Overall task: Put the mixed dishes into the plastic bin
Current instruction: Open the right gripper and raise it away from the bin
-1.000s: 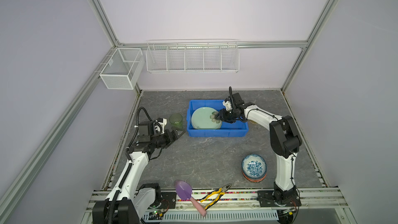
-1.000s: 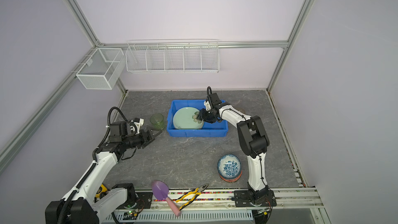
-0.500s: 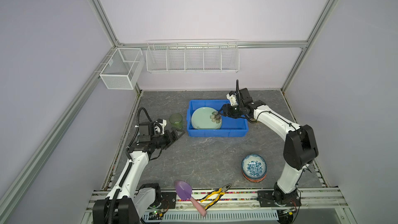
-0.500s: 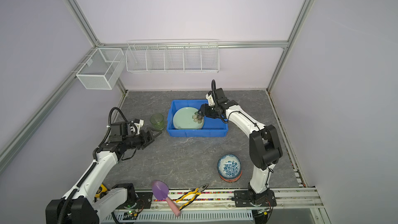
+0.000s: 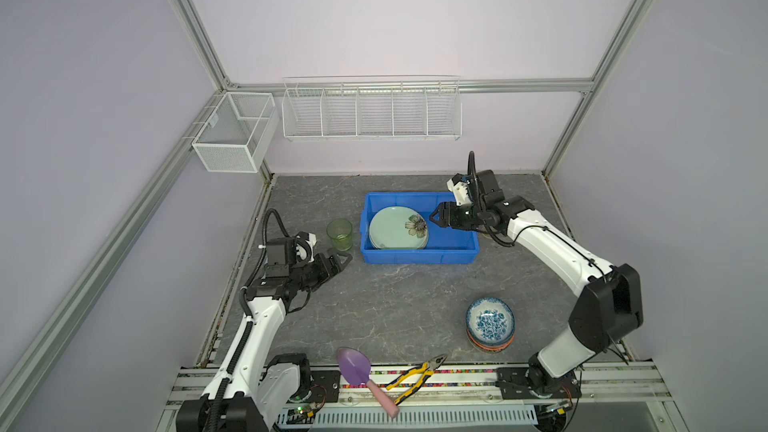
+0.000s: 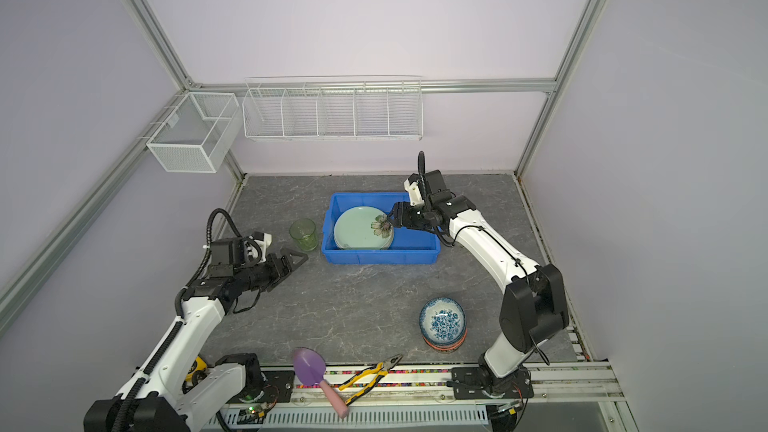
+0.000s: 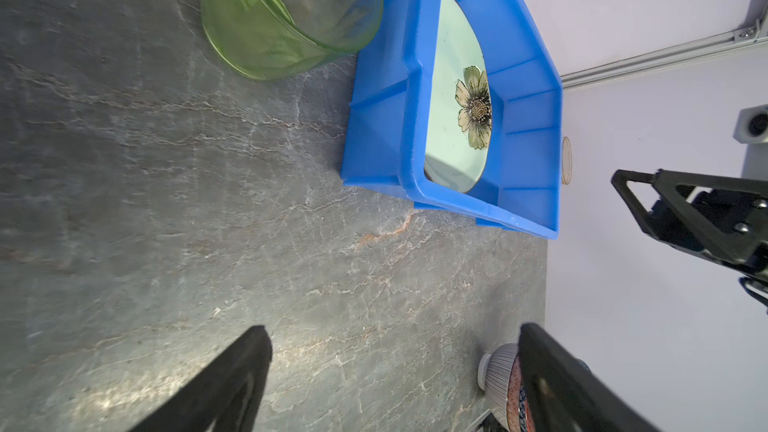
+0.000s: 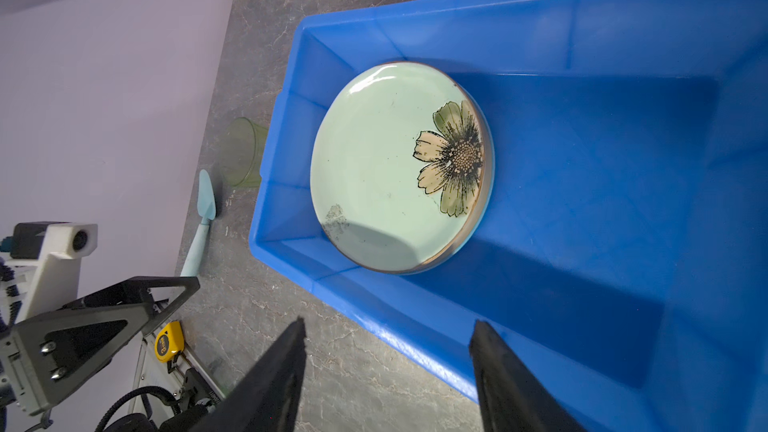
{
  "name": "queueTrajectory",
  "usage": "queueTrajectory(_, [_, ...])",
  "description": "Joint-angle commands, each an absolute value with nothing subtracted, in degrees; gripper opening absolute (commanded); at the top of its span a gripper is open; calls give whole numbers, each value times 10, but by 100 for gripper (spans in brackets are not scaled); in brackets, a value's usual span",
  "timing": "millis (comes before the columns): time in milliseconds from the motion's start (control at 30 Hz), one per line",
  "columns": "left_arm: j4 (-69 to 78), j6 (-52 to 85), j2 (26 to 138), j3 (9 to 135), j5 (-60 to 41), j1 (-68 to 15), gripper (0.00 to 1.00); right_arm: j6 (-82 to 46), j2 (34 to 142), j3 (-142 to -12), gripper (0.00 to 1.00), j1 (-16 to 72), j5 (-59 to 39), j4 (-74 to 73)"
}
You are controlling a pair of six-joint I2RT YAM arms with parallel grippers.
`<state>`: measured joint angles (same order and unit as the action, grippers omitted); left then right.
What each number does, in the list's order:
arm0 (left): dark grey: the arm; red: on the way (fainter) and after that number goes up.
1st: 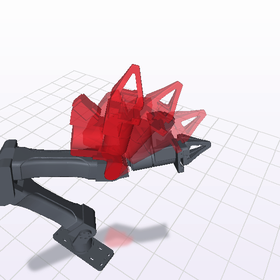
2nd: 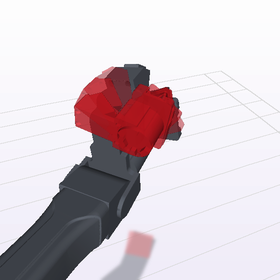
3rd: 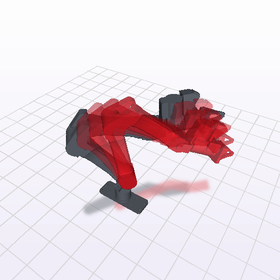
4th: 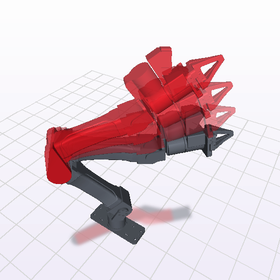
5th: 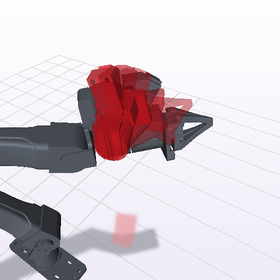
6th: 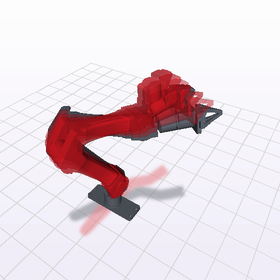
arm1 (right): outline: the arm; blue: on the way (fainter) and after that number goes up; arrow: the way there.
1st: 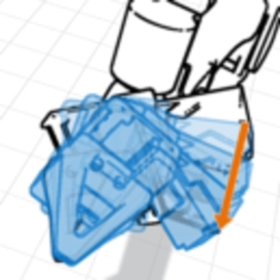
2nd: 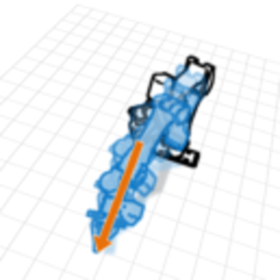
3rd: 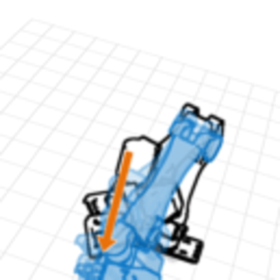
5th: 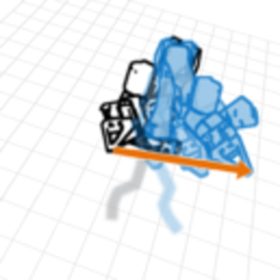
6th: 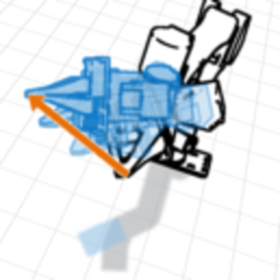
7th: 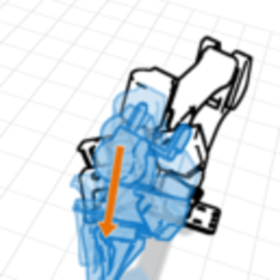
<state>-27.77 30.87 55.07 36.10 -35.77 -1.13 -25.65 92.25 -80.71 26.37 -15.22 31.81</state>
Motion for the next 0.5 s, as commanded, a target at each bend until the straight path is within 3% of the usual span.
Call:
queueTrajectory(0, [-295,294,541,375,-335,-8,93,-237,887,-789,69,270,-137,352])
queueTrajectory(67, [-300,293,539,377,-333,-8,93,-233,871,-784,74,271,-133,362])
queueTrajectory(133, [-304,293,537,379,-333,-9,94,-225,857,-783,99,272,-129,383])
queueTrajectory(167, [-305,294,537,380,-327,-12,94,-220,851,-783,88,273,-127,394])
queueTrajectory(333, [-358,281,539,419,-230,-93,96,-210,808,-773,88,276,-98,453])
queueTrajectory(467, [-319,324,548,436,-237,-155,96,-219,762,-763,88,276,-60,516])
